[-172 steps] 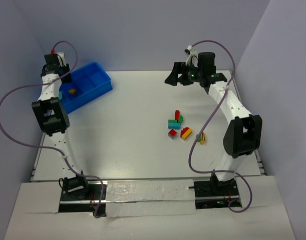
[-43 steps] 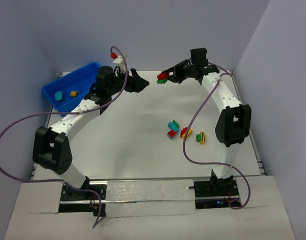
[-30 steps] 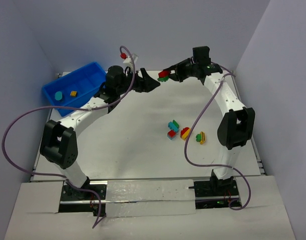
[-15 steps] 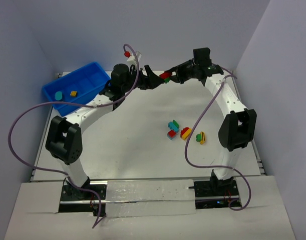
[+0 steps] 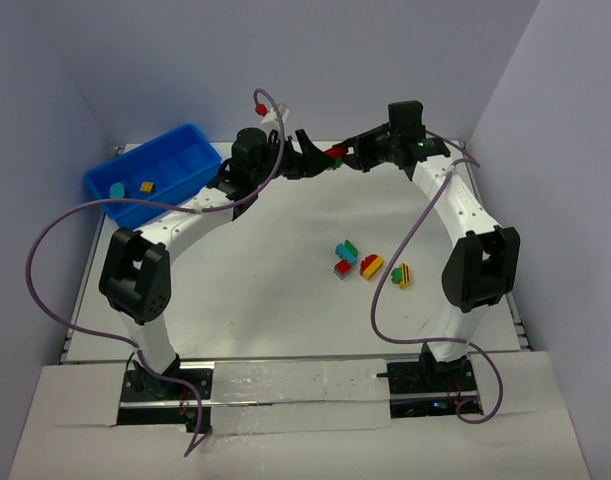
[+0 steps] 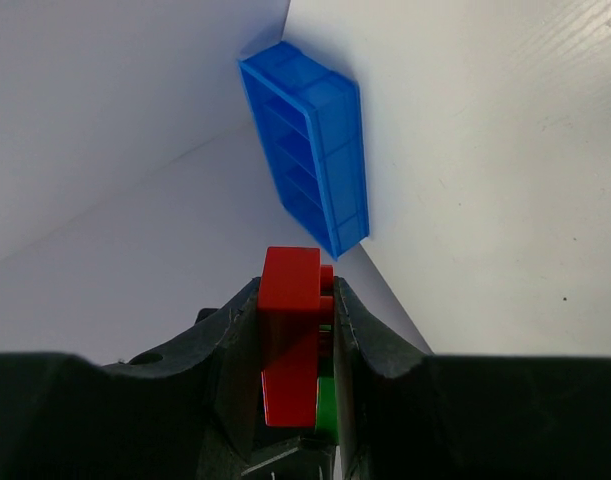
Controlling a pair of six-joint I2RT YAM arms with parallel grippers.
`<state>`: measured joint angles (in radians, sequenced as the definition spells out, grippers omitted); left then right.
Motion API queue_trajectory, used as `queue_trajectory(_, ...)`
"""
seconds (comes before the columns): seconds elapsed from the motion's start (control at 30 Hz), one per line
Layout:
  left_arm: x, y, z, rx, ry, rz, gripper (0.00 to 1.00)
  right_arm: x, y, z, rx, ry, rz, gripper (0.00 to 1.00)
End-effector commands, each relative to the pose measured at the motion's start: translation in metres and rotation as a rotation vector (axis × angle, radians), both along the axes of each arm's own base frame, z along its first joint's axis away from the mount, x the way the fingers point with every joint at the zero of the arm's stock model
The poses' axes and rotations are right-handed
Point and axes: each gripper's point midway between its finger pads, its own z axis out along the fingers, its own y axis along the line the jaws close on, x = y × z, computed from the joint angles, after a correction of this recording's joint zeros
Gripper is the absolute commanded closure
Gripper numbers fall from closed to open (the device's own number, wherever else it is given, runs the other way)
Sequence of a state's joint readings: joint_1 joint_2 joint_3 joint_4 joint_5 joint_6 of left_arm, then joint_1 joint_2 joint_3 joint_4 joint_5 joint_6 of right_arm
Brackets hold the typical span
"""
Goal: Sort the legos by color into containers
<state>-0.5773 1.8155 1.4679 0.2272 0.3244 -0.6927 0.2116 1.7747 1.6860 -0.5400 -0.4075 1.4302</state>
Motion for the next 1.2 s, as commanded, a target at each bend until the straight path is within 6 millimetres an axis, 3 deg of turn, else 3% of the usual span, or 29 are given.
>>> queue_trajectory(0.0, 0.007, -0.005, 0.023, -0.046, -0.02, 0.019, 0.22, -0.008, 0.001, 0.038, 0.034, -0.098, -0.028, 1.0)
queue_trajectory(0.3, 0.005, -0.008, 0.017, -0.053, 0.008, 0.01, 0.36, -0.006, 0.003, 0.04, 0.041, -0.11, -0.041, 1.0)
queue_trajectory(0.63, 0.004, -0.011, 0.009, -0.037, 0.02, 0.003, 0.31, -0.003, 0.003, 0.04, 0.048, -0.114, -0.044, 1.0)
queue_trajectory(1.03, 0.005, -0.014, 0.005, -0.007, 0.021, 0.017, 0.36, -0.003, 0.004, 0.041, 0.05, -0.117, -0.04, 1.0)
queue_trajectory(1.17, 0.006, -0.012, 0.002, 0.001, 0.031, 0.029, 0.57, -0.003, 0.003, 0.041, 0.04, -0.123, -0.042, 1.0)
